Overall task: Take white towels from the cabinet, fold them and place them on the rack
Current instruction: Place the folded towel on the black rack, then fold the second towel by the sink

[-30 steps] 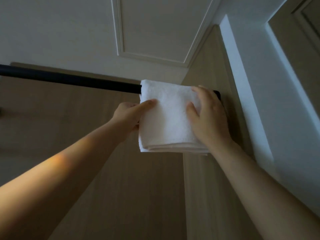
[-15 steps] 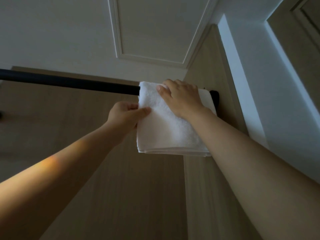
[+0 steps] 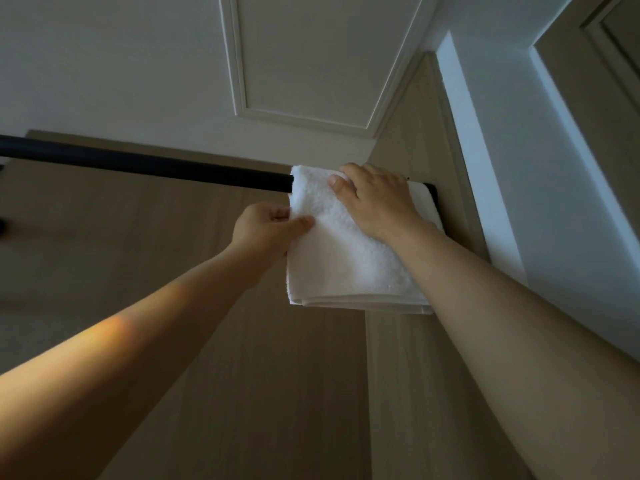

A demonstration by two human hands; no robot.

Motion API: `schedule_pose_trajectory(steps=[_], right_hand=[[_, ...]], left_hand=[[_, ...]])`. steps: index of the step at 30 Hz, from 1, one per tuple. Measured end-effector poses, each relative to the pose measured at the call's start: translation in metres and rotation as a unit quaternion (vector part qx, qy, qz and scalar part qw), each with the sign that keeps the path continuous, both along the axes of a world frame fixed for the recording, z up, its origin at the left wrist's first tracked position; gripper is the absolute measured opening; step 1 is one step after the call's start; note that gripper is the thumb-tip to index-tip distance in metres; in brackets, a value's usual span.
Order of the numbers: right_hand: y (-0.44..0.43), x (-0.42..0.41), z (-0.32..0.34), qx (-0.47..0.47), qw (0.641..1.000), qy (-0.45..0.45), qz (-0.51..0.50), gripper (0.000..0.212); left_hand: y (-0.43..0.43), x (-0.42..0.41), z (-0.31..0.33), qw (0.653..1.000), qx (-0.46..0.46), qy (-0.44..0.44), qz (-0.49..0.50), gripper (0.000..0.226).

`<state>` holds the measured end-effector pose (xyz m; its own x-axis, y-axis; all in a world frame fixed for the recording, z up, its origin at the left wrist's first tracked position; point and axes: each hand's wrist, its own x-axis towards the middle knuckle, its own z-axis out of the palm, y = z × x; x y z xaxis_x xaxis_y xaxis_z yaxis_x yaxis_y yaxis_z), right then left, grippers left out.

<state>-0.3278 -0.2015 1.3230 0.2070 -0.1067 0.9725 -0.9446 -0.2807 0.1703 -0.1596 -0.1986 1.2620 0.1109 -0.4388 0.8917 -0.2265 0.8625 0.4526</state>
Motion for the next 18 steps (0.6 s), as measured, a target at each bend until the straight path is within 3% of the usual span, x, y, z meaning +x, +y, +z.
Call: schedule_pose_trajectory(steps=[7,14,18], right_hand=[[0.031,-0.016,-0.038,-0.008,0.997,-0.016,0.075,0.044],[0.065,-0.045,-0.150,0.067,0.984,-0.024,0.164,0.032],[0.070,-0.050,-0.219,0.145,0.976,-0.016,0.162,0.028]], left_hand=[[0.008,0.006,-0.015,0.999,0.009,-0.029,0.041,0.024],[0.044,0.028,-0.097,0.988,0.092,-0.110,0.058,0.062],[0.054,0.034,-0.177,0.972,0.117,-0.162,0.123,0.034]])
